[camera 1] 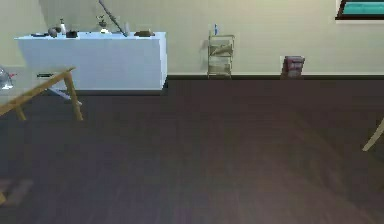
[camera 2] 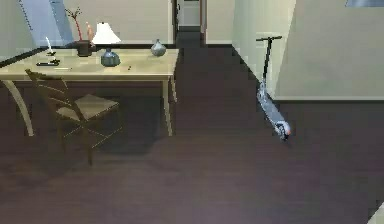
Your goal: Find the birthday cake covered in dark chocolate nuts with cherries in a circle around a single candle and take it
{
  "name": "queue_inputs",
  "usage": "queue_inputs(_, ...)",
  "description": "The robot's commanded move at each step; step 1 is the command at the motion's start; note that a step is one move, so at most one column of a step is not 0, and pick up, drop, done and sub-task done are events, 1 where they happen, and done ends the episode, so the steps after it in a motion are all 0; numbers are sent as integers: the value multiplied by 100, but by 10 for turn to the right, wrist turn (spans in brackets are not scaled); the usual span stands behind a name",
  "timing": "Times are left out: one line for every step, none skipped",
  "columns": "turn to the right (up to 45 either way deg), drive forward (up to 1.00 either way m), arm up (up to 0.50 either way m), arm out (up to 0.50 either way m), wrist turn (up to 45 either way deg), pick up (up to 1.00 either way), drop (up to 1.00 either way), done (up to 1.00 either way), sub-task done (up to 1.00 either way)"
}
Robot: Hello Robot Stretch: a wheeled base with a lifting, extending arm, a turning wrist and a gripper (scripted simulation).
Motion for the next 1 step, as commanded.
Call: queue_inputs(-210, 0, 0, 0, 0, 0, 0, 0, 0)
